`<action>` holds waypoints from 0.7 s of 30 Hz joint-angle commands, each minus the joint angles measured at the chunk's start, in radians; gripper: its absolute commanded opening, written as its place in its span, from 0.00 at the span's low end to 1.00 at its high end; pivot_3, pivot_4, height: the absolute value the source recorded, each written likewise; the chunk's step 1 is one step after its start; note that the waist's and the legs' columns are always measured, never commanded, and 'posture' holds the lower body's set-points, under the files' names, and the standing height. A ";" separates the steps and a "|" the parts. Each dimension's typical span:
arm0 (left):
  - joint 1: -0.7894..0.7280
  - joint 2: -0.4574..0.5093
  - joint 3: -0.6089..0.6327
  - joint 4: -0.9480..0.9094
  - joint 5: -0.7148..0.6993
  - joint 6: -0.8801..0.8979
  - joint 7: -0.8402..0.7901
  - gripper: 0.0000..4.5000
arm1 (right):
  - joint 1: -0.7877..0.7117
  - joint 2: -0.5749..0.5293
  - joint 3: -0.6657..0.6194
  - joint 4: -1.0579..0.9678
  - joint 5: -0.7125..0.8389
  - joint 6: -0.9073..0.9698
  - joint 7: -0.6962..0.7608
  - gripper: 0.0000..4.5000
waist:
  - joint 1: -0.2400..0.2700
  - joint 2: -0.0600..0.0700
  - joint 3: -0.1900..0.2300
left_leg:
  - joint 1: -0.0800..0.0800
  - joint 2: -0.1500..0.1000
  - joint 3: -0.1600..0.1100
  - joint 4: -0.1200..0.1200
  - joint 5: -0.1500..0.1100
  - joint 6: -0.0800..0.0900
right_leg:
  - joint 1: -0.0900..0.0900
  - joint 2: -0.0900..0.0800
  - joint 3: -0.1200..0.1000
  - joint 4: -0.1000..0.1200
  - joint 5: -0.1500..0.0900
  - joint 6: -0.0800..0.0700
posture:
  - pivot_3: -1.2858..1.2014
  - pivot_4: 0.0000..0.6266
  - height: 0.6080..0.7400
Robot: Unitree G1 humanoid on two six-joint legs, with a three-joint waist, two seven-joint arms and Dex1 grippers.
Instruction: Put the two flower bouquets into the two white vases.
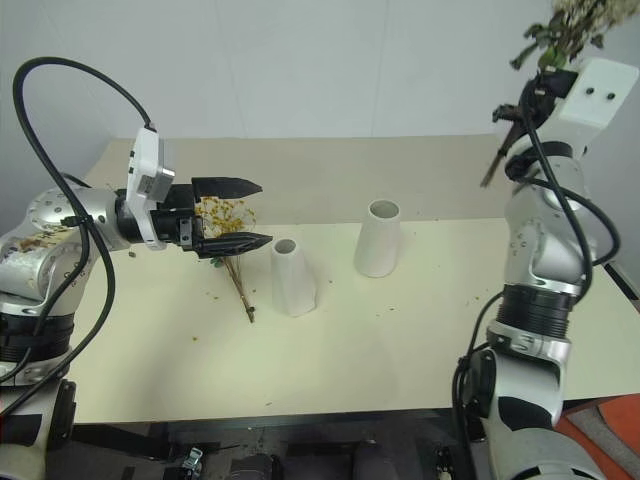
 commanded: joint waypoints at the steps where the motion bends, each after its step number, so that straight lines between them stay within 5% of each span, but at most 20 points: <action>1: 0.006 -0.010 0.034 -0.003 0.001 0.020 0.069 1.00 | -0.025 0.075 -0.009 -0.016 0.092 -0.154 0.081 0.05 | -0.001 0.000 0.000 | 0.000 0.000 0.000 0.000 0.000 0.000 | 0.000 0.000 0.000 0.000 0.000 0.000 | 0.52 0.24 1.00; 7: 0.031 -0.020 0.052 -0.031 -0.005 0.066 0.161 1.00 | 0.010 0.167 0.045 0.019 0.155 -0.303 0.262 0.05 | -0.001 0.001 0.000 | 0.000 0.000 0.000 0.000 0.000 0.000 | 0.000 0.000 0.000 0.001 0.000 -0.001 | 0.52 0.24 1.00; 21: 0.115 0.012 0.080 -0.115 -0.019 0.109 0.204 1.00 | 0.091 0.218 0.108 0.062 0.141 -0.328 0.283 0.05 | 0.000 0.001 0.001 | 0.001 0.000 0.000 0.000 0.000 0.000 | -0.001 0.000 0.000 0.002 0.001 -0.001 | 0.52 0.24 1.00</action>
